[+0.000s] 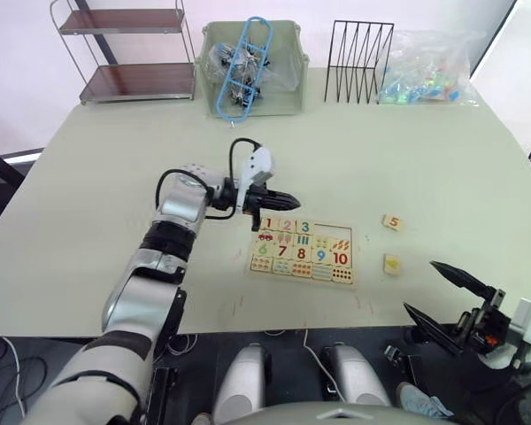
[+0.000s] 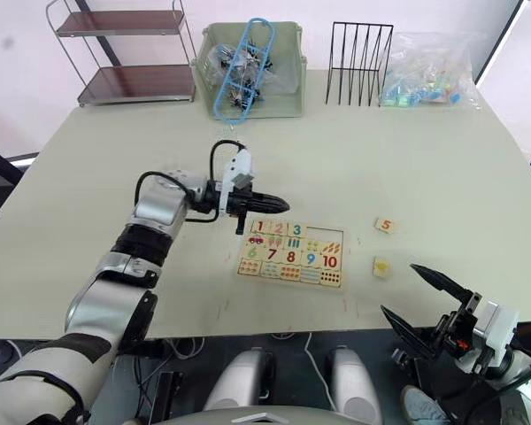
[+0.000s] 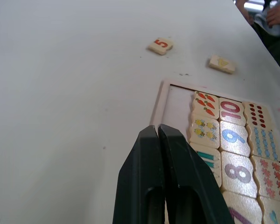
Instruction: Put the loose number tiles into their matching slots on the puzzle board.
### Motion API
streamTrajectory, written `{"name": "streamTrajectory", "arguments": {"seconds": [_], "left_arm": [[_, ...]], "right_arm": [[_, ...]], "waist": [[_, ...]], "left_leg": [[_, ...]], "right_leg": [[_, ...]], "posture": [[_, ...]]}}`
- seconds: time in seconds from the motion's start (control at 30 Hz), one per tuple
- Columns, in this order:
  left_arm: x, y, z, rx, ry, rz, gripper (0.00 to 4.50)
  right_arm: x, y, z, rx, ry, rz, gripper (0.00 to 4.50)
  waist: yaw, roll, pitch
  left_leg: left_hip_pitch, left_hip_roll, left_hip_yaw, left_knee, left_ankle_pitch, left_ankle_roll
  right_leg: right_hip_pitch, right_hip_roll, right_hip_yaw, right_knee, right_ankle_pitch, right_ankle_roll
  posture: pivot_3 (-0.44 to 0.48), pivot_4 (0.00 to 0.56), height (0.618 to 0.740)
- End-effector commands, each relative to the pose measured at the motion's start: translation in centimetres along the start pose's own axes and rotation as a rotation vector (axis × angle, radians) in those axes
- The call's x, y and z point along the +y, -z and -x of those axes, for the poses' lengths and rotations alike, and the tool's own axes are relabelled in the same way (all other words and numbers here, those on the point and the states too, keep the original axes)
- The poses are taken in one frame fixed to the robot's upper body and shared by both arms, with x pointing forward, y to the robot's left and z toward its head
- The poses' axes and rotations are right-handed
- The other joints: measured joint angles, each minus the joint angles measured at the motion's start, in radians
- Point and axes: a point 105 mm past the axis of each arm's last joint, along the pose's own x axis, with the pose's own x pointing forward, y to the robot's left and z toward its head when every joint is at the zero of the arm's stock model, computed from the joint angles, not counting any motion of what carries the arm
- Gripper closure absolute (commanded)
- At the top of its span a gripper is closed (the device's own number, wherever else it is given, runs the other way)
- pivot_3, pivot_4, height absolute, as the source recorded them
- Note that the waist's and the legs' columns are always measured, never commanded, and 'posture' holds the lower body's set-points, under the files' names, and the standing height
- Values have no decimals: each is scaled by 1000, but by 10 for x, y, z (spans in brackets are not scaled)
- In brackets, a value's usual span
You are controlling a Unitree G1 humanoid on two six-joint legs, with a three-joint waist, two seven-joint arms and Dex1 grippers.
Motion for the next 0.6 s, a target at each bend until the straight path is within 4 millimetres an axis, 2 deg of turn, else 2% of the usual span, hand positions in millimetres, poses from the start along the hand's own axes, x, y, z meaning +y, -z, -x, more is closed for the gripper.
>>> {"name": "streamTrajectory", "arguments": {"seconds": [0.03,0.2,0.47,0.6], "left_arm": [[3,-8,23,-69,-86,-15,4385],[-5,4,44,-89,-150,34,4385],[-19,14,66,-141,-288,133,4385],[-30,31,84,-122,-372,177,4385]], "right_arm": [[-4,-6,2,-16,15,15,0],[-4,-5,4,-15,17,5,0],[-10,-1,9,1,21,-1,0],[-17,0,12,0,55,-10,0]], "waist": [[0,0,0],[1,0,0],[3,0,0],[-3,1,0]], "left_leg": [[0,0,0,0,0,0],[0,0,0,0,0,0],[1,1,-5,0,0,0],[1,2,-6,0,0,0]], "right_leg": [[0,0,0,0,0,0],[0,0,0,0,0,0],[1,-1,0,0,0,0],[1,-1,0,0,0,0]], "posture": [[0,150,740],[0,150,740],[0,150,740],[0,150,740]]}}
